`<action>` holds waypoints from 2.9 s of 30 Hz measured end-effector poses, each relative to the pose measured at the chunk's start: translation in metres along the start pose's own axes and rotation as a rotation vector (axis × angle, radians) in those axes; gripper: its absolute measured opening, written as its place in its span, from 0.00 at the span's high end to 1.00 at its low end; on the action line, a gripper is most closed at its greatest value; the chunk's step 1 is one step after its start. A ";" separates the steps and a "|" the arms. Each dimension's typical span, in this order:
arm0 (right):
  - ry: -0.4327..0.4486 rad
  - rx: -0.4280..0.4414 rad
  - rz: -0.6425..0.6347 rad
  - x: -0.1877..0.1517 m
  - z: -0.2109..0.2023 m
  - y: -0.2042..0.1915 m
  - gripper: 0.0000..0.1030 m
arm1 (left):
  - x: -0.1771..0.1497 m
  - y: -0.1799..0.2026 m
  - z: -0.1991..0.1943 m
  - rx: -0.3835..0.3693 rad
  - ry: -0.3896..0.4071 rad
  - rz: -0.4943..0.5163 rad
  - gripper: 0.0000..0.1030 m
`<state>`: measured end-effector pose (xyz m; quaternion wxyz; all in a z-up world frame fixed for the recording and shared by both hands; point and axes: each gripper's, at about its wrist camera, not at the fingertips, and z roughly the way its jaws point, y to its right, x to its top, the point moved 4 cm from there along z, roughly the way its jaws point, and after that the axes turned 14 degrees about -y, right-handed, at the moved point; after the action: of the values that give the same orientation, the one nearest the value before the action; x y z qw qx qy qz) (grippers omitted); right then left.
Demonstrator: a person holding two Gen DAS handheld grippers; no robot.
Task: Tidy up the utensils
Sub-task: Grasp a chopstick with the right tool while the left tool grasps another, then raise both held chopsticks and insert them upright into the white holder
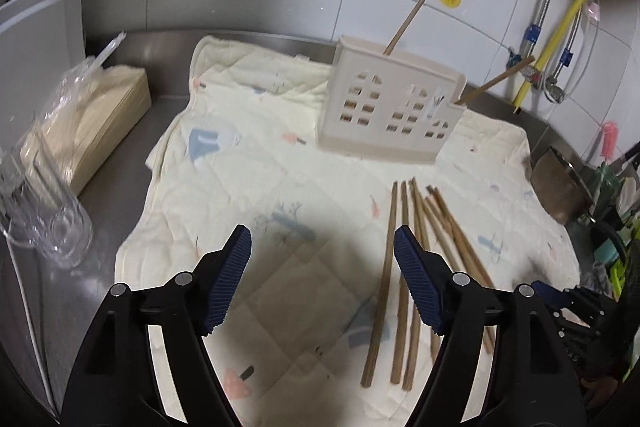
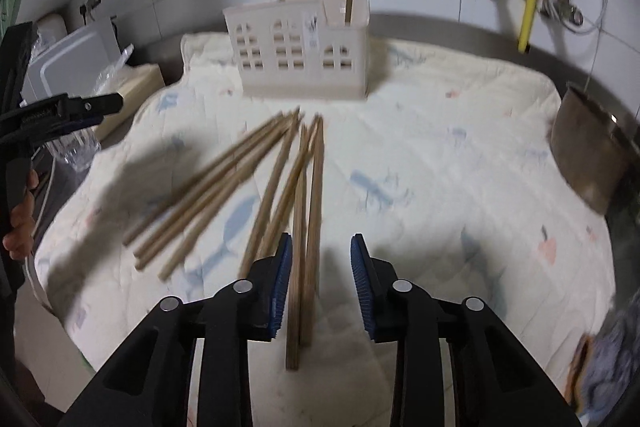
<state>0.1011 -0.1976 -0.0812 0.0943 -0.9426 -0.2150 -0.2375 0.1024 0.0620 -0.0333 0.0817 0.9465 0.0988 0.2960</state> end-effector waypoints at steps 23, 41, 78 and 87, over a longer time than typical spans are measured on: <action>-0.058 0.098 0.055 -0.002 0.028 -0.032 0.89 | -0.035 -0.012 0.016 -0.012 -0.075 -0.007 0.29; -0.076 0.012 0.026 -0.005 0.035 -0.039 0.91 | -0.056 0.021 0.037 -0.075 -0.142 0.130 0.44; 0.203 0.023 -0.062 0.073 -0.070 -0.014 0.93 | -0.003 0.055 0.016 -0.082 -0.077 0.236 0.95; 0.210 0.062 -0.136 0.124 -0.090 -0.015 0.93 | 0.061 0.065 -0.018 -0.114 0.012 0.275 0.95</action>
<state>0.1562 -0.1652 0.0589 0.1289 -0.8925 -0.2744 -0.3339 0.1500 0.0151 0.0287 0.0936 0.9431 -0.0483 0.3154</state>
